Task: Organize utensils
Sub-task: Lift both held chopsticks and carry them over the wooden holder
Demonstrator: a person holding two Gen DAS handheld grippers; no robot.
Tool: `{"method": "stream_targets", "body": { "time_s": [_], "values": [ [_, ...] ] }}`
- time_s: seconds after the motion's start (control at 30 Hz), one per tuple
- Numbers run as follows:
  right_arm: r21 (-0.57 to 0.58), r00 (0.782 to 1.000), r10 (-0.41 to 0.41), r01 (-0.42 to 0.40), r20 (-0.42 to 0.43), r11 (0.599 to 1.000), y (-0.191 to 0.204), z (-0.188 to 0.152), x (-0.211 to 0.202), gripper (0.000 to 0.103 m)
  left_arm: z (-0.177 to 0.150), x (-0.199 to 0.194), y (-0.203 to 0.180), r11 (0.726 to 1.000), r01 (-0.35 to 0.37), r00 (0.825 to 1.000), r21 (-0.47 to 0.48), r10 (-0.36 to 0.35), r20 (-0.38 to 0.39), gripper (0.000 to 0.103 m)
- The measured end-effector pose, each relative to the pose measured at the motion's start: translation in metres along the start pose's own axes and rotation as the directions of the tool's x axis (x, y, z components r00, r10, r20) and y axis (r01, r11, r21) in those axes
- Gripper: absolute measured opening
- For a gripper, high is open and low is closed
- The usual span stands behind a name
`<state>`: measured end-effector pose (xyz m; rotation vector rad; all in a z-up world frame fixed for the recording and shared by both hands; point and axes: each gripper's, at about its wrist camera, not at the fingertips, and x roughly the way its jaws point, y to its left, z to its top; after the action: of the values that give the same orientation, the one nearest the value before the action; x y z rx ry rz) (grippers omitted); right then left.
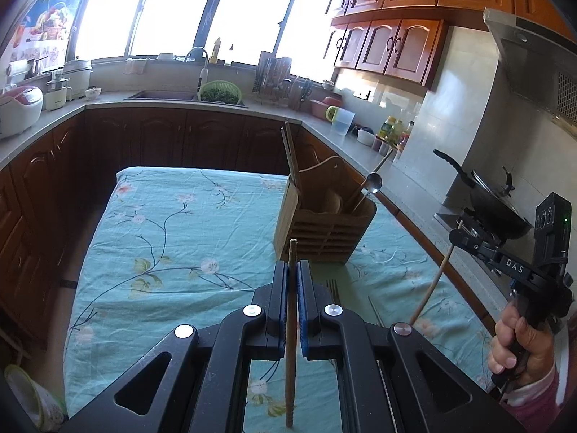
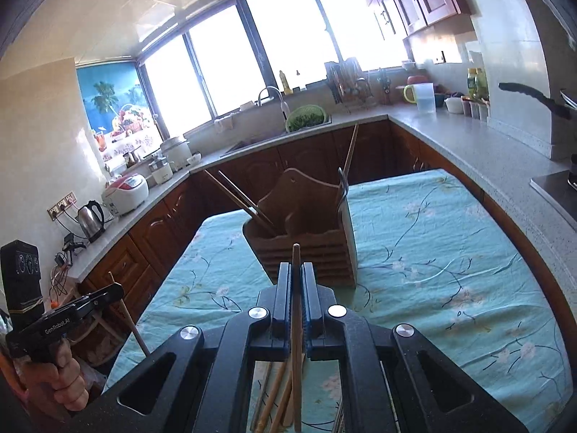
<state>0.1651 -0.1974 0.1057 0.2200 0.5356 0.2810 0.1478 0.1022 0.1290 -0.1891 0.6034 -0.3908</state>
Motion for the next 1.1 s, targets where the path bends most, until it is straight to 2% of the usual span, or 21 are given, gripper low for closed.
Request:
{"method": "stream_targets", "body": {
  "time_s": [0.23, 0.77, 1.1],
  "values": [
    [-0.008, 0.999, -0.008, 0.008, 0.047, 1.0, -0.002, 0.011, -0.013, 0.005, 0.001, -0.011, -0.001, 1.0, 0.008, 0.999, -0.012, -0.007, 0.042, 0.003],
    [0.007, 0.997, -0.009, 0.008, 0.071, 1.0, -0.01, 0.017, -0.017, 0.005, 0.017, 0.006, -0.003, 1.0, 0.014, 0.996, -0.024, -0.012, 0.087, 0.003],
    [-0.02, 0.988, -0.021, 0.025, 0.156, 0.999, -0.009, 0.058, -0.017, 0.005, 0.056, 0.022, -0.006, 1.0, 0.021, 0.984, -0.01, -0.019, 0.177, 0.003]
  ]
}}
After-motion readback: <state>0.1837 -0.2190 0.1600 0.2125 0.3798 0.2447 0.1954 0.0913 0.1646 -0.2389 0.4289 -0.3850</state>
